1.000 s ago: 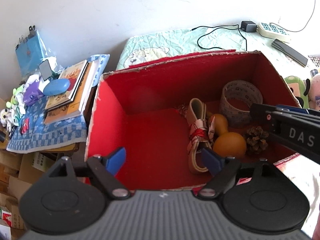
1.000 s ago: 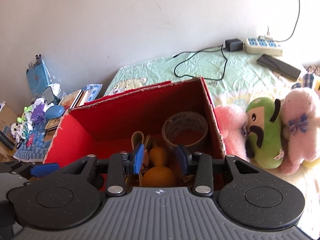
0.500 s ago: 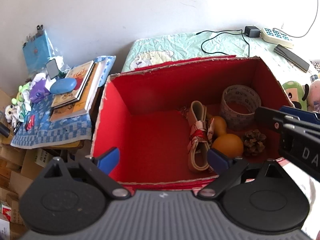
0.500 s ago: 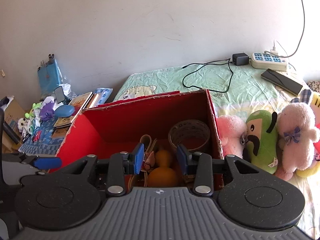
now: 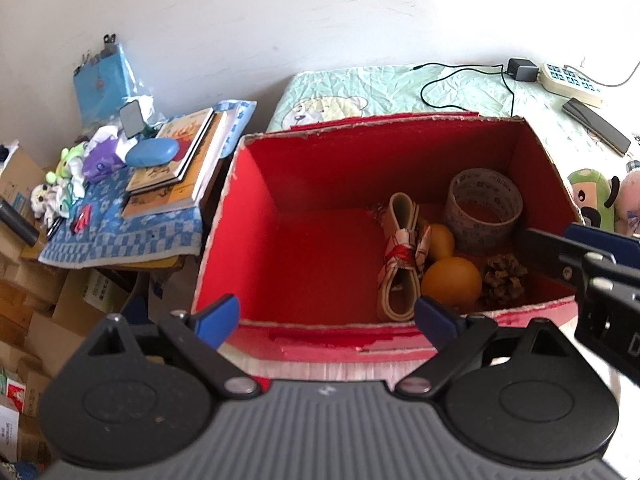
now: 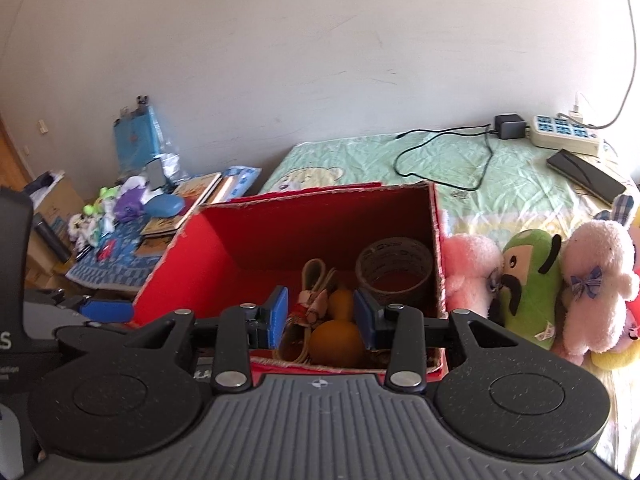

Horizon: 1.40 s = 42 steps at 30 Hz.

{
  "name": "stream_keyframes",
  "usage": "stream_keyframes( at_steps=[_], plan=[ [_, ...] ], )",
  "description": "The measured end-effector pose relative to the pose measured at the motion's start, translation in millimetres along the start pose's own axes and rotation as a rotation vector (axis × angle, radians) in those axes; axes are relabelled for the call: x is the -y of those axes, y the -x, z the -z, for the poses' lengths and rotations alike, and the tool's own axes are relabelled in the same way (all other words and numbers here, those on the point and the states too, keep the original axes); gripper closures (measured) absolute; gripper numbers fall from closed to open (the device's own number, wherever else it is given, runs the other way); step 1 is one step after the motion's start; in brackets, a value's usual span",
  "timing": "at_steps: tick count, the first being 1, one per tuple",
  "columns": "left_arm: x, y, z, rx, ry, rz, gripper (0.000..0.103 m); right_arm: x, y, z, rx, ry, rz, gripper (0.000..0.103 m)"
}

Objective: Organize objects
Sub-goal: 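Lift the right gripper out of the red box, then move the right gripper down to the small red gift box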

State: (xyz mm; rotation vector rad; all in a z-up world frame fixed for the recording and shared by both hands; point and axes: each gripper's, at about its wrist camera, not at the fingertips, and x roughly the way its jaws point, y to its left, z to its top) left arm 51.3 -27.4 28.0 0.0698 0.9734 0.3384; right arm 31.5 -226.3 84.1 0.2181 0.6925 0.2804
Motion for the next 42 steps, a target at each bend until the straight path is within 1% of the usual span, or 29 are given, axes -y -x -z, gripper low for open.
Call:
stream_keyframes(
  at_steps=[5,13,14,20,26,35,42],
  plan=[
    [3,6,8,-0.015,0.022,-0.022,0.008,1,6,4,-0.009,0.023,-0.042,0.068],
    [13,8,19,-0.048,0.039,-0.054,0.008,9,12,11,-0.025,0.03,-0.081,0.069],
    [15,8,21,-0.062,0.055,-0.068,0.008,11,13,12,-0.021,0.012,-0.067,0.069],
    [26,0,33,-0.114,0.067,-0.08,0.008,19,14,24,-0.067,0.005,-0.091,0.07],
    [39,-2,42,-0.133,0.066,-0.092,0.008,28,16,33,-0.095,-0.01,-0.1,0.07],
    [59,-5,48,-0.156,0.035,-0.089,0.008,43,17,39,-0.128,-0.044,-0.1,0.069],
    [69,-11,56,-0.195,0.028,-0.088,0.008,57,12,47,-0.202,-0.106,-0.105,0.069]
  ],
)
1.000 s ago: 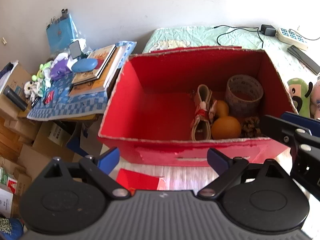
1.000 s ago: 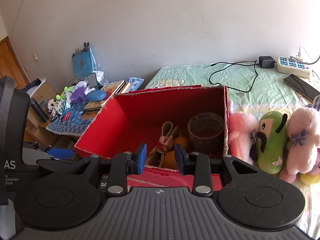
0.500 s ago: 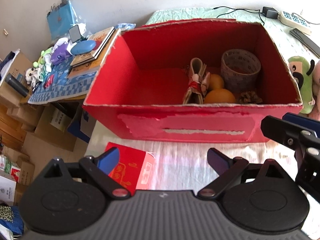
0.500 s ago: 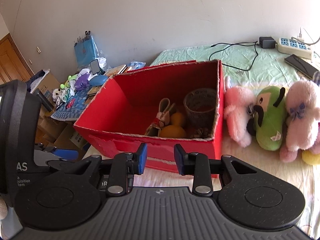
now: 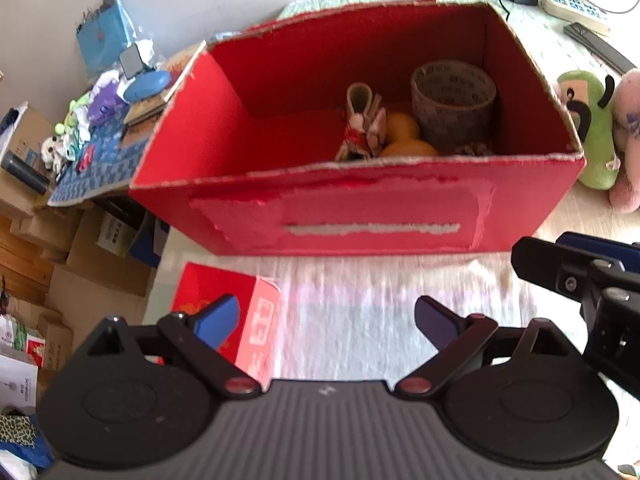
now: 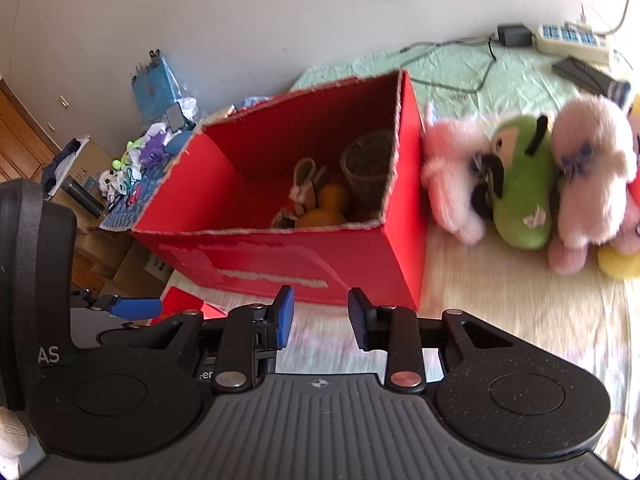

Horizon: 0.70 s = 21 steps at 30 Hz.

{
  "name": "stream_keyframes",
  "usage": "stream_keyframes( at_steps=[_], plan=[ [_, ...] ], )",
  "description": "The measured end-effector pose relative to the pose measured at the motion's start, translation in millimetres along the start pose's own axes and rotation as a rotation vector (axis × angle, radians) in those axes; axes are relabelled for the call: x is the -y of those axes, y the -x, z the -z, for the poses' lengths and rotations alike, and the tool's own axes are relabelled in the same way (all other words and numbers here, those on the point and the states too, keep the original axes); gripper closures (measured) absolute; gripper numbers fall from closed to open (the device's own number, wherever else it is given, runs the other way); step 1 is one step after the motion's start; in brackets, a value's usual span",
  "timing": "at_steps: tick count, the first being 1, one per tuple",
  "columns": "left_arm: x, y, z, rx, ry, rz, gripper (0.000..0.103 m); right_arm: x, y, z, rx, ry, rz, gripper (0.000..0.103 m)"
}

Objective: Organize objects
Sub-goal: 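Move the right gripper down to the small red gift box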

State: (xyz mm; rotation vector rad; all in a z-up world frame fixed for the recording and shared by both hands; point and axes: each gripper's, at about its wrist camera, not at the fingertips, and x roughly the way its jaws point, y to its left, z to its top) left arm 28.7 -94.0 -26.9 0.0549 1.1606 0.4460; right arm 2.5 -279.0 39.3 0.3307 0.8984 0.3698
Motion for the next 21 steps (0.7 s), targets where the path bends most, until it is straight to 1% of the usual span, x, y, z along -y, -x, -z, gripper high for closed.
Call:
stream_keyframes(
  at_steps=[6,14,18,21],
  plan=[
    [2,-8,10,-0.038,0.007,-0.013,0.008,4,-6,6,-0.058,-0.031,-0.021,0.068],
    [-4,-20,22,-0.088,-0.006,-0.004,0.008,0,-21,11,-0.126,-0.064,-0.03,0.069],
    [-12,-26,26,-0.115,-0.004,0.017,0.008,-3,-30,10,-0.163,-0.08,-0.038,0.069],
    [-18,-30,29,-0.136,-0.006,0.043,0.007,-5,-39,11,-0.205,-0.1,-0.018,0.069]
  ],
)
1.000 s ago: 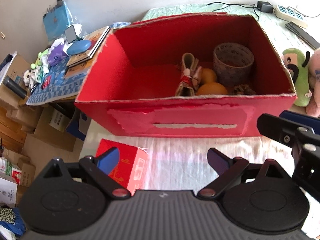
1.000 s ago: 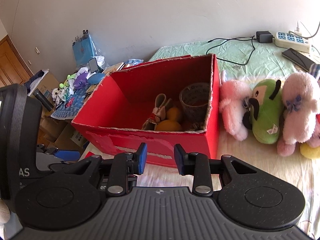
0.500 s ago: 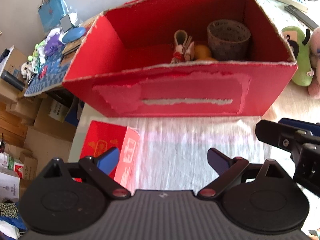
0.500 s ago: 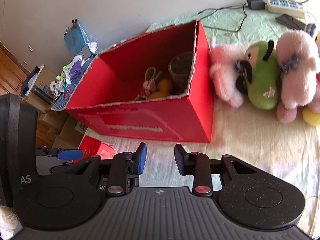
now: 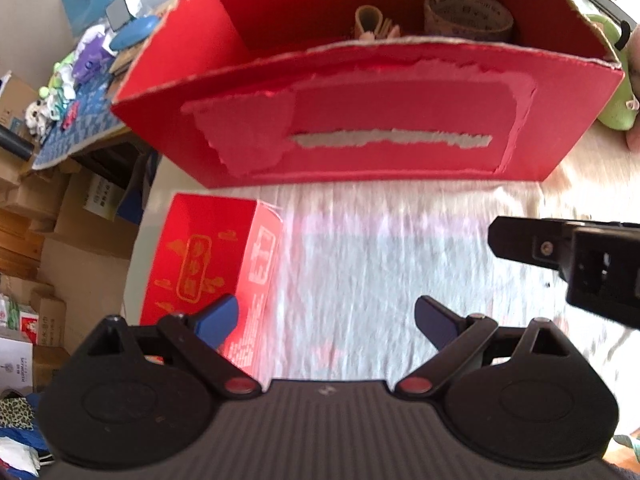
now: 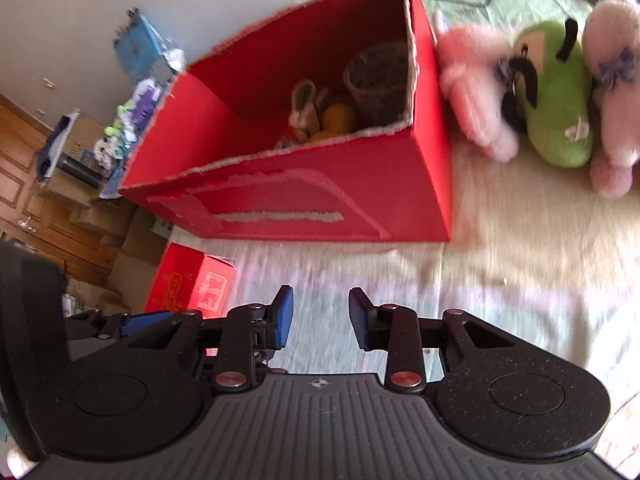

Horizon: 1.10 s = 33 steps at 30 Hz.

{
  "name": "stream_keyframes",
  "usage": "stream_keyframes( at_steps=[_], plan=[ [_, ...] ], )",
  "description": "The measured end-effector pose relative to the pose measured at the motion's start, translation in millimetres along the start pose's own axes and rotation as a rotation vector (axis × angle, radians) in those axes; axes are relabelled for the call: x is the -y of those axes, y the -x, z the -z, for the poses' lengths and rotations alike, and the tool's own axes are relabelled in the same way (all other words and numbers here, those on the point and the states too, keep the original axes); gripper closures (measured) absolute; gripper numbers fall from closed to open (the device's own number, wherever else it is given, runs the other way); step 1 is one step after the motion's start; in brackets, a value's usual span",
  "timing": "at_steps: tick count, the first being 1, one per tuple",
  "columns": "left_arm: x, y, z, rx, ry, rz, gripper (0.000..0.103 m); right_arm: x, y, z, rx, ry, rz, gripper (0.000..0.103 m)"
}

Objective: Organize objects
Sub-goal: 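Move the right gripper down to the small red gift box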

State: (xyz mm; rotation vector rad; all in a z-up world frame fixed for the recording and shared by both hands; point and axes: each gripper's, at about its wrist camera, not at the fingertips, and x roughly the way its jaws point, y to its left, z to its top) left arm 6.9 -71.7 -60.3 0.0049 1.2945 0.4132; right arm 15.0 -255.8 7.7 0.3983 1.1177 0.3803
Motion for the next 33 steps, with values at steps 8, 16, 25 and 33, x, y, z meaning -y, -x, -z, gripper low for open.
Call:
stream_keyframes(
  at_steps=[8,16,25,33],
  plan=[
    [-23,-2,-6,-0.016,-0.064,0.052,0.008,-5,-19,-9,-0.077,-0.108,0.037,0.068],
    [-61,-4,-11,0.018,-0.104,0.084,0.007,-27,-34,-14,-0.107,-0.172,0.022,0.068],
    [-92,-21,-9,0.008,-0.078,0.097,0.007,-59,-55,-15,-0.135,-0.147,0.002,0.068],
    [-112,-26,-2,0.018,-0.058,0.127,0.003,-74,-62,-14,-0.145,-0.169,-0.025,0.058]
  ],
)
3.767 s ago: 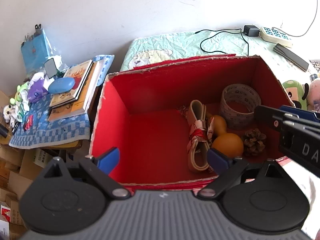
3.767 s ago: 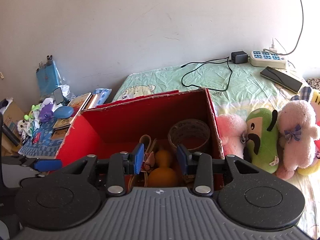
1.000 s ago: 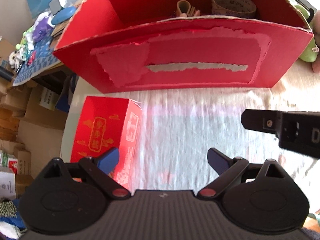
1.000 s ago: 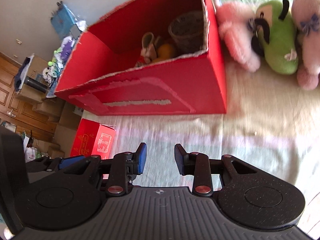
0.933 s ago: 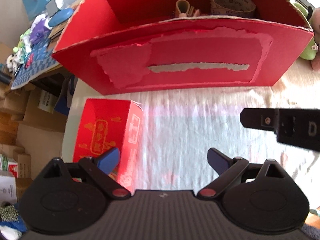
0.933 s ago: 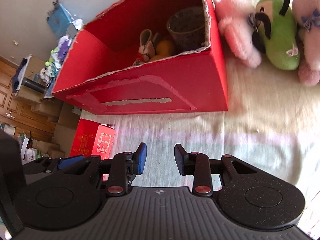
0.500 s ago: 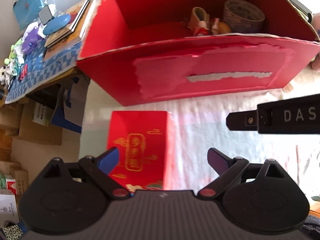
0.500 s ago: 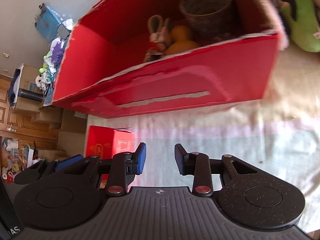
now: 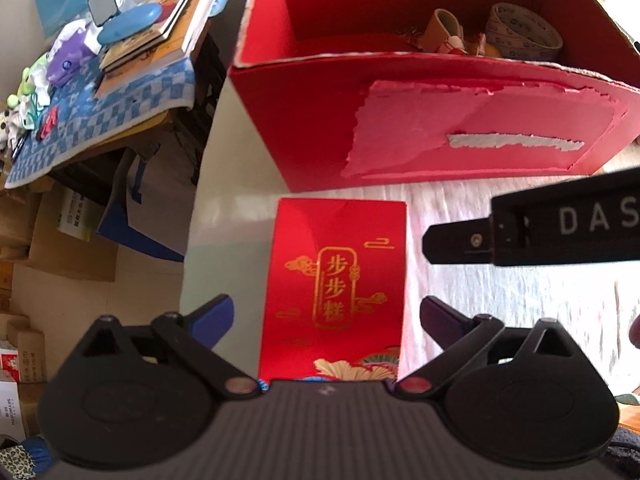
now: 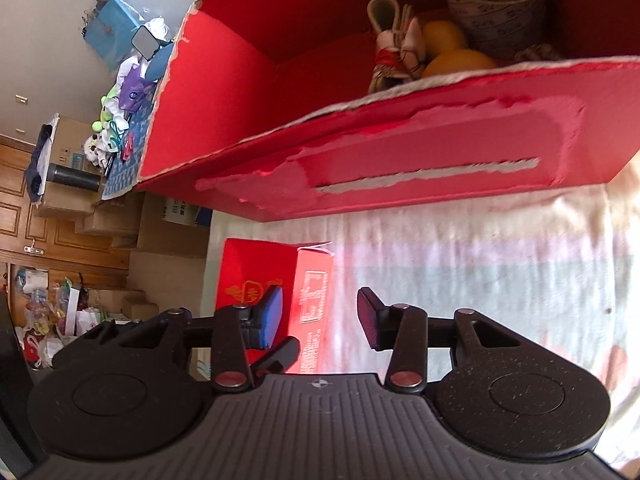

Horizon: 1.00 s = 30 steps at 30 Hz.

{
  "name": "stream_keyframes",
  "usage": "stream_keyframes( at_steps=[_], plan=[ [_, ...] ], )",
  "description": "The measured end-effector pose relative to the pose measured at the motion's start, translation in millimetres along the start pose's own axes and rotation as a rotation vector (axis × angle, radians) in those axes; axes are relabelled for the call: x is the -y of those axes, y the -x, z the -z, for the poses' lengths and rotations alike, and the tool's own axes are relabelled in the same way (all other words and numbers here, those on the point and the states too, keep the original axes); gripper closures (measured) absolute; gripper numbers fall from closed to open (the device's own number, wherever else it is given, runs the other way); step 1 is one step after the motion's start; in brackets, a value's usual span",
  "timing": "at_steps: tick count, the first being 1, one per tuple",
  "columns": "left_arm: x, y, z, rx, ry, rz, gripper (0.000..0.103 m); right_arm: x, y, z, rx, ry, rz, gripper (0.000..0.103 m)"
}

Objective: Organize objects
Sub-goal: 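Move the right gripper down to the small red gift box, then close the right gripper around the red gift box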

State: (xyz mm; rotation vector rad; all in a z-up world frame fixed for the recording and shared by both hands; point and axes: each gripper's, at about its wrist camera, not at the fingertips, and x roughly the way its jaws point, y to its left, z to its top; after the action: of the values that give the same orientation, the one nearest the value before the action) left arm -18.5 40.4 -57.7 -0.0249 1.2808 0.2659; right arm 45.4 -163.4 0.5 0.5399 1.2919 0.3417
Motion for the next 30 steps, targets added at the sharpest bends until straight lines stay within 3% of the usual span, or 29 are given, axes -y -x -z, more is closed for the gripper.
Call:
stream_keyframes(
  at_steps=[9,15,17,30],
  plan=[
    [-14,-6,7,-0.021,0.04,0.023,0.003,-19,-7,2,0.006,0.029,-0.005,0.058],
    [-19,-9,13,-0.036,0.088,0.082,0.003,-25,-11,0,-0.011,0.046,-0.01,0.051],
    [-20,-12,16,-0.039,0.095,0.075,0.003,-27,-13,-2,-0.01,0.048,-0.015,0.046],
    [-16,-29,21,-0.084,0.098,0.091,0.003,-34,-28,2,-0.061,0.071,0.001,0.046]
  ],
)
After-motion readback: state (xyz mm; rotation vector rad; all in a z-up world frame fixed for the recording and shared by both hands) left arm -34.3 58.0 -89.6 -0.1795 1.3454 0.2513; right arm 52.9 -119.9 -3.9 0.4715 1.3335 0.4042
